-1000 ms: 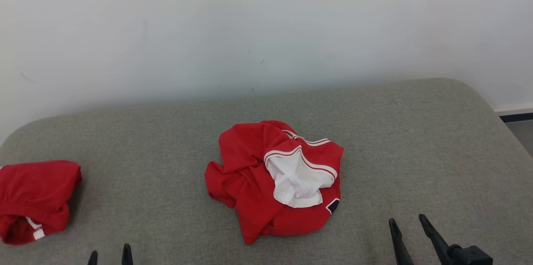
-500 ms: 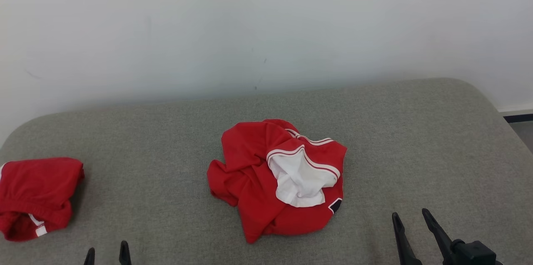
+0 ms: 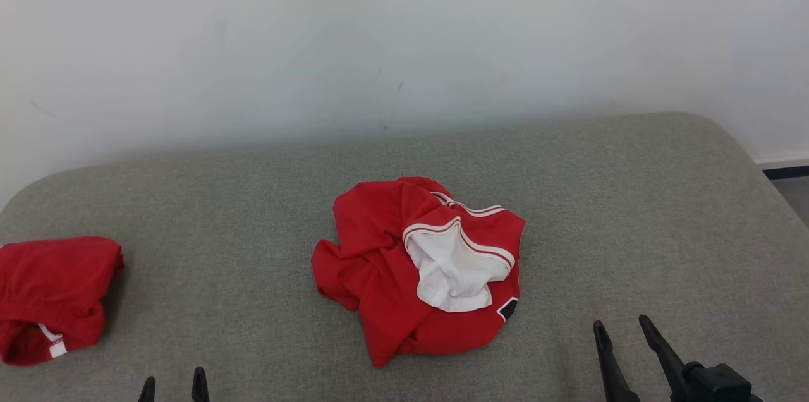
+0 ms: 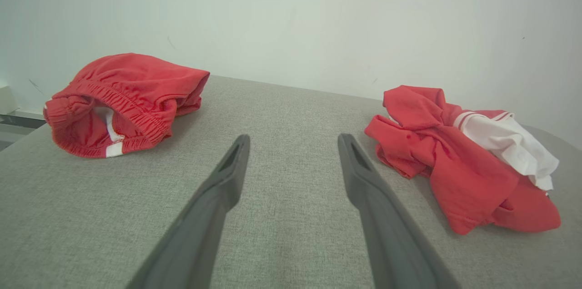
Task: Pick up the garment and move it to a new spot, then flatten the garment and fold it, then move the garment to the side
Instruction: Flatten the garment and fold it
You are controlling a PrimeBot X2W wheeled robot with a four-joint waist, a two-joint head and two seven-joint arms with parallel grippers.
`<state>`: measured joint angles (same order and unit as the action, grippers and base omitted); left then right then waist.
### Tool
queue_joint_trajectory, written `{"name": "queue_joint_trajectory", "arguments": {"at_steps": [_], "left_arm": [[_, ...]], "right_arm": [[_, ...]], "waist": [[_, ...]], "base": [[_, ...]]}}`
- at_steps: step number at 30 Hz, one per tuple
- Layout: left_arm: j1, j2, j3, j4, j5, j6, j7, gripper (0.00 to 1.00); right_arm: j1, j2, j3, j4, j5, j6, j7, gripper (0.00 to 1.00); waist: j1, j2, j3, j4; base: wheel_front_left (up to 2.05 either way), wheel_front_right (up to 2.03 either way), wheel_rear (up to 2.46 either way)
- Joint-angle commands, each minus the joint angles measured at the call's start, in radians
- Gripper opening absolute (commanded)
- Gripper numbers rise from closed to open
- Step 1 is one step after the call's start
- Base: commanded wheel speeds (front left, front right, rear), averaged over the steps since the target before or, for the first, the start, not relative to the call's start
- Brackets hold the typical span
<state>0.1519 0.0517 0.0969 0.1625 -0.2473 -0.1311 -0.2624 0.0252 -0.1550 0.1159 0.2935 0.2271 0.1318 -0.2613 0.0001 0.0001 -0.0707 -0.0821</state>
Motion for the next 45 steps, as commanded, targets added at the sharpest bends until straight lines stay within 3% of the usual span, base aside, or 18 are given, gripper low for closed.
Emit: {"name": "queue_joint_trajectory", "arguments": {"at_steps": [1,16,22,28,35,40,45], "left_arm": [[0.001,-0.002,-0.002,0.003,0.001,0.001,-0.004,1.00],[-0.008,-0.002,-0.009,0.017,0.002,0.001,-0.004,1.00],[-0.014,-0.002,-0.031,0.015,-0.009,0.001,-0.004,1.00],[-0.027,-0.002,-0.064,0.003,-0.016,0.001,-0.004,1.00],[-0.047,-0.002,-0.117,-0.009,-0.028,0.005,-0.004,1.00],[-0.072,-0.002,-0.169,-0.009,-0.044,0.011,-0.004,1.00],[-0.084,-0.002,-0.192,0.002,-0.054,0.012,-0.004,1.00]], "right_arm": [[-0.006,0.001,0.001,0.002,0.002,-0.002,-0.005,1.00],[-0.034,0.001,0.022,-0.001,0.017,-0.002,0.024,1.00],[-0.143,-0.020,0.069,-0.026,0.051,-0.002,0.181,1.00],[-0.306,-0.044,0.095,-0.007,0.071,-0.002,0.461,1.00],[-0.485,-0.023,0.050,0.055,0.094,-0.002,0.739,1.00],[-0.589,-0.019,-0.021,0.168,0.034,-0.002,0.848,1.00],[-0.628,-0.011,-0.061,0.242,-0.011,-0.002,0.888,1.00]], "waist": [[-0.0001,-0.0001,0.001,0.000],[-0.0001,-0.0001,0.010,0.008],[-0.0001,-0.0001,0.021,0.036],[-0.0001,-0.0001,0.046,0.099],[-0.0001,-0.0001,0.097,0.198],[-0.0001,-0.0001,0.145,0.284],[-0.0001,-0.0001,0.167,0.329]], "base": [[0.00,0.00,0.00],[0.00,0.00,0.00],[0.00,0.00,0.00],[0.00,0.00,0.00],[0.00,0.00,0.00],[0.00,0.00,0.00],[0.00,0.00,0.00]]}}
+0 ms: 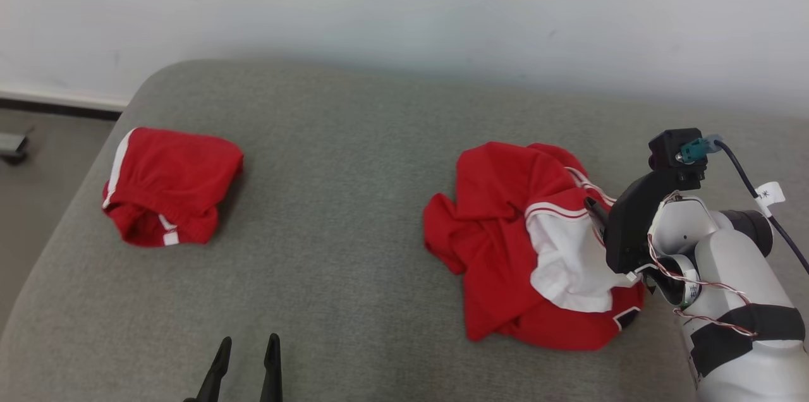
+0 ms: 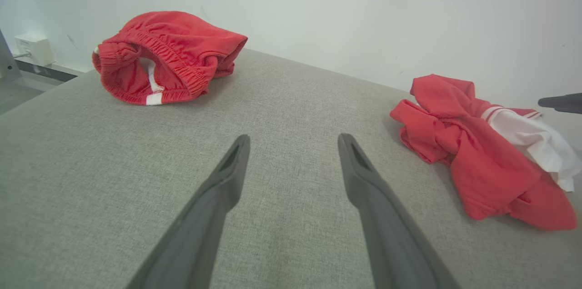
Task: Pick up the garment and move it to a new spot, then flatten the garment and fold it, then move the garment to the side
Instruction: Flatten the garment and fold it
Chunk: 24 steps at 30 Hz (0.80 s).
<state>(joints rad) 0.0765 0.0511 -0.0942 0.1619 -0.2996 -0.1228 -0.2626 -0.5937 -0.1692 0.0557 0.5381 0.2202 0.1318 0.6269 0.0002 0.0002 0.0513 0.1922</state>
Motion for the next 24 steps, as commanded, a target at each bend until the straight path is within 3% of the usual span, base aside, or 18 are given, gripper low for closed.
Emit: {"name": "queue_joint_trajectory", "arguments": {"at_steps": [1,8,9,10,11,12,13,24], "left_arm": [[-0.013,-0.001,-0.004,0.003,-0.004,0.004,-0.003,1.00],[-0.033,-0.001,-0.025,0.010,-0.015,0.004,-0.003,1.00],[-0.035,-0.001,-0.026,0.011,-0.016,0.004,-0.003,1.00],[-0.037,-0.001,-0.027,0.012,-0.018,0.004,-0.003,1.00],[-0.037,-0.001,-0.027,0.013,-0.018,0.004,-0.003,1.00],[-0.036,-0.001,-0.026,0.015,-0.018,0.004,-0.003,1.00],[-0.034,-0.001,-0.024,0.016,-0.018,0.005,-0.003,1.00],[-0.007,-0.001,-0.007,0.031,-0.005,0.000,-0.003,1.00]], "right_arm": [[-0.016,0.006,-0.004,0.013,-0.013,-0.002,0.007,1.00],[-0.012,-0.012,-0.017,0.078,-0.073,-0.002,0.038,1.00],[-0.009,-0.015,-0.017,0.080,-0.085,-0.002,0.035,0.93],[-0.005,-0.018,-0.017,0.081,-0.092,-0.002,0.031,0.58],[-0.002,-0.021,-0.016,0.080,-0.101,-0.002,0.027,0.39],[0.002,-0.023,-0.013,0.077,-0.108,-0.002,0.022,0.10],[0.004,-0.022,-0.009,0.074,-0.111,-0.002,0.018,0.00],[-0.028,0.005,0.099,-0.015,-0.051,-0.002,-0.053,0.00]], "waist": [[-0.0002,-0.0002,0.051,0.063],[-0.0002,-0.0002,0.072,0.098],[-0.0002,-0.0002,0.072,0.099],[-0.0002,-0.0002,0.071,0.100],[-0.0002,-0.0002,0.068,0.099],[-0.0002,-0.0002,0.064,0.097],[-0.0002,-0.0002,0.059,0.095],[-0.0002,-0.0002,-0.014,0.060]], "base": [[0.00,0.00,0.00],[0.00,0.00,0.00],[0.00,0.00,0.00],[0.00,0.00,0.00],[0.00,0.00,0.00],[0.00,0.00,0.00],[0.00,0.00,0.00],[0.00,0.00,0.00]]}}
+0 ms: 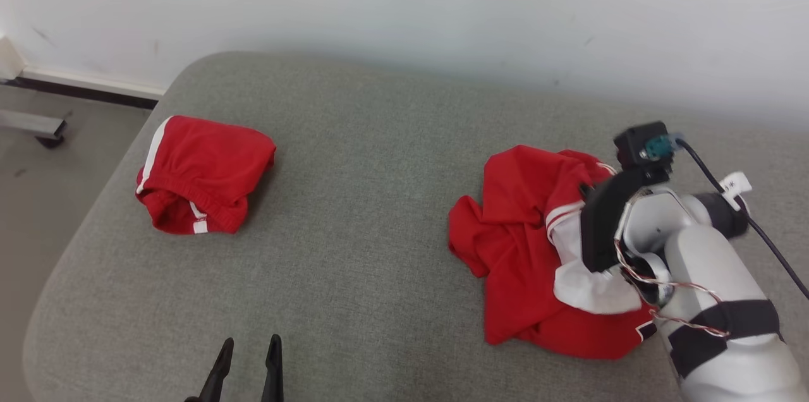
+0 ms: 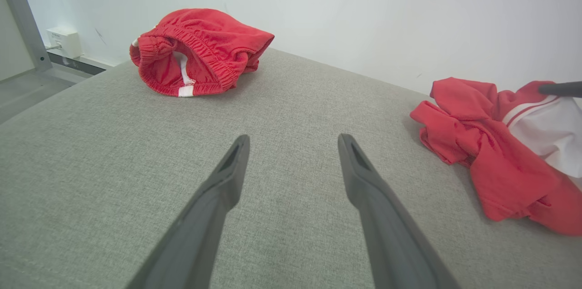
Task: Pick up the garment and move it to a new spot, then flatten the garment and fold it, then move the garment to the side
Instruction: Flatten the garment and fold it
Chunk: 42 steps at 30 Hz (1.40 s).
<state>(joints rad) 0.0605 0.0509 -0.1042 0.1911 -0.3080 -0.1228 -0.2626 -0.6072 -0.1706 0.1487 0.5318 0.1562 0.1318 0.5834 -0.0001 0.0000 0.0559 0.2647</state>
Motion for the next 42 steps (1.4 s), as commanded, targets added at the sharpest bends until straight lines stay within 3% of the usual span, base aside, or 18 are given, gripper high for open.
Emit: {"name": "queue_joint_trajectory", "arguments": {"at_steps": [1,11,20,24,30,42], "left_arm": [[0.013,-0.001,0.005,0.002,0.005,0.000,-0.003,1.00],[0.016,-0.001,0.019,-0.001,0.001,-0.003,-0.003,1.00],[0.039,-0.001,0.031,0.001,0.001,-0.003,-0.003,1.00],[0.047,-0.001,0.039,-0.003,0.004,-0.001,-0.003,1.00],[0.053,-0.001,0.045,-0.011,-0.001,0.000,-0.003,1.00],[0.003,-0.001,0.024,-0.007,0.002,-0.004,-0.003,1.00]], "right_arm": [[-0.024,0.011,0.020,-0.022,0.023,-0.002,-0.022,0.00],[-0.237,0.053,0.202,-0.102,0.143,-0.002,-0.164,0.00],[-0.421,0.105,0.185,-0.099,0.240,-0.002,-0.395,0.00],[-0.477,0.117,0.135,-0.078,0.272,-0.002,-0.498,0.00],[-0.433,0.119,0.040,0.037,0.192,-0.002,-0.500,0.00],[-0.198,0.005,-0.322,0.216,-0.064,-0.002,-0.562,0.00]], "waist": [[0.0001,0.0000,-0.024,-0.015],[0.0001,0.0000,-0.045,-0.028],[0.0001,0.0000,-0.068,-0.033],[0.0001,0.0000,-0.079,-0.042],[0.0001,0.0000,-0.072,-0.072],[0.0001,0.0000,-0.011,-0.128]], "base": [[0.00,0.00,0.00],[0.00,0.00,0.00],[0.00,0.00,0.00],[0.00,0.00,0.00],[0.00,0.00,0.00],[0.00,0.00,0.00]]}}
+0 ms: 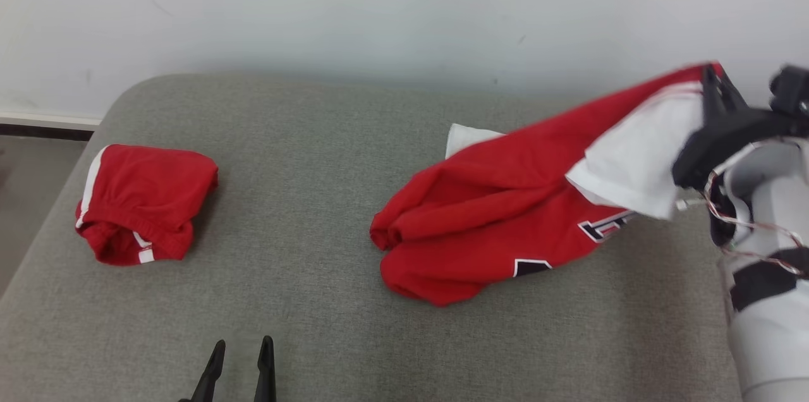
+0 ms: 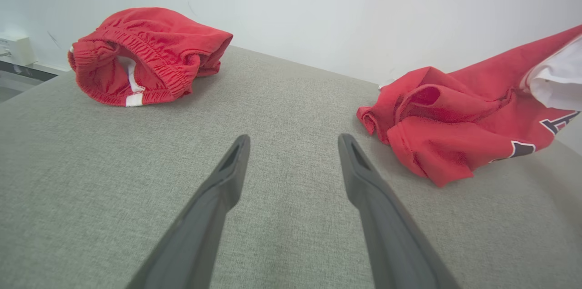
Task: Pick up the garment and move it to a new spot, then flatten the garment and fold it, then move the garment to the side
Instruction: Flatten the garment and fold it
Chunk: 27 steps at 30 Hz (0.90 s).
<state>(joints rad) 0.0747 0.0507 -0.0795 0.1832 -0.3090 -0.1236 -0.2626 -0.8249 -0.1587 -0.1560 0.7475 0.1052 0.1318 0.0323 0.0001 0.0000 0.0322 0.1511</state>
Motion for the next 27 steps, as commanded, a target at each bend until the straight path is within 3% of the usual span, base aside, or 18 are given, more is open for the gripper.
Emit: {"name": "queue_joint_trajectory", "arguments": {"at_steps": [1,10,15,27], "left_arm": [[-0.013,-0.001,0.000,0.002,0.005,-0.004,-0.003,1.00],[-0.032,-0.001,0.000,0.007,0.018,-0.007,-0.003,1.00],[-0.033,-0.001,0.004,0.007,0.024,-0.008,-0.003,1.00],[-0.017,-0.001,0.005,0.015,0.041,-0.006,-0.003,1.00]], "right_arm": [[0.040,-0.012,-0.048,0.003,-0.030,-0.002,-0.016,0.00],[0.236,-0.017,-0.271,-0.025,-0.101,-0.002,-0.049,0.00],[0.327,0.015,-0.389,-0.059,-0.135,-0.002,-0.062,0.00],[0.472,0.069,-0.547,-0.087,-0.236,-0.002,-0.085,0.00]], "waist": [[-0.0001,0.0000,0.016,-0.019],[-0.0001,0.0000,0.034,-0.051],[-0.0001,0.0000,0.034,-0.063],[-0.0001,0.0000,0.013,-0.074]], "base": [[0.00,0.00,0.00],[0.00,0.00,0.00],[0.00,0.00,0.00],[0.00,0.00,0.00]]}}
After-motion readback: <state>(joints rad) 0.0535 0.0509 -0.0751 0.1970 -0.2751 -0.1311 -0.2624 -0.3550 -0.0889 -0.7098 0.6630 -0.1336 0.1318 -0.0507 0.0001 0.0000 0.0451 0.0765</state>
